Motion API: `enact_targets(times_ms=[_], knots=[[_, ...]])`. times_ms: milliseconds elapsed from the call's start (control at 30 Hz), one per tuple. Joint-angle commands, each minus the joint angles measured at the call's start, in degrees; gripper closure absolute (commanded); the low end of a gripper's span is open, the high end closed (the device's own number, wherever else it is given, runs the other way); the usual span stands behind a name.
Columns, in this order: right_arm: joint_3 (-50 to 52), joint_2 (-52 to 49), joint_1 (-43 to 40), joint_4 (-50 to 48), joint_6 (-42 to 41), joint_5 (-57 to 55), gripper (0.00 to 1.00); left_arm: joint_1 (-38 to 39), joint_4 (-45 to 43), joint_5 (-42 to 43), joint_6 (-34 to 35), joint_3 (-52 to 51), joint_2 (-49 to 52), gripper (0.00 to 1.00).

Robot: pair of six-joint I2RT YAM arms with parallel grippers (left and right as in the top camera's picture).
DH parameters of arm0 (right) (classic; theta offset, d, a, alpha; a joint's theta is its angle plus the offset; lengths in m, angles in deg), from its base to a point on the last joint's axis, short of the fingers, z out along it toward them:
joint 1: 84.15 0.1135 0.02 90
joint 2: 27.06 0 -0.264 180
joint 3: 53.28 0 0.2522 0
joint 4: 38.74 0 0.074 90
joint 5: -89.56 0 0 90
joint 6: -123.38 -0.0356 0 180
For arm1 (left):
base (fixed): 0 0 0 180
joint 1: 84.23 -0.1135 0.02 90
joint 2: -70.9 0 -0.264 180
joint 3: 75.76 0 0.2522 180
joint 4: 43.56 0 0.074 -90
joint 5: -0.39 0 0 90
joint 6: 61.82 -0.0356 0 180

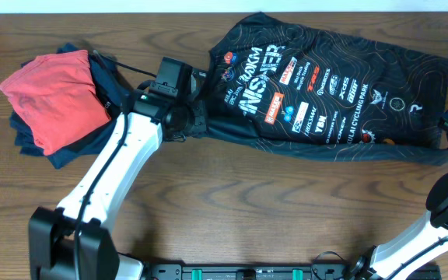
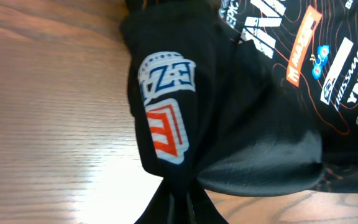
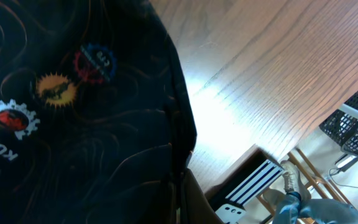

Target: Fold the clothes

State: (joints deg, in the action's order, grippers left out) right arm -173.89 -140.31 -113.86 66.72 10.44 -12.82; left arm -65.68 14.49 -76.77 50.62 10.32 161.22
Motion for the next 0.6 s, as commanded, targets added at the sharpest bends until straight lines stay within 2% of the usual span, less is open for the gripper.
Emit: enact_targets(times_ms=[0,200,567], knots=[[0.1,0.4,0.5,0.2,0.8,-0.2,0.99,-0.2,0.6,-5.2,-1.2,0.0,-4.0,0.94],[0.1,0.4,0.5,1.1,1.2,-0.2,0.99,-0.2,1.3,-6.5,-1.2,0.0,-7.2,0.94],[5.7,0.5,0.2,0.2,2.7,1.8,0.99,-0.2,17.0,-6.5,-0.8,-1.0,-5.0,0.95]])
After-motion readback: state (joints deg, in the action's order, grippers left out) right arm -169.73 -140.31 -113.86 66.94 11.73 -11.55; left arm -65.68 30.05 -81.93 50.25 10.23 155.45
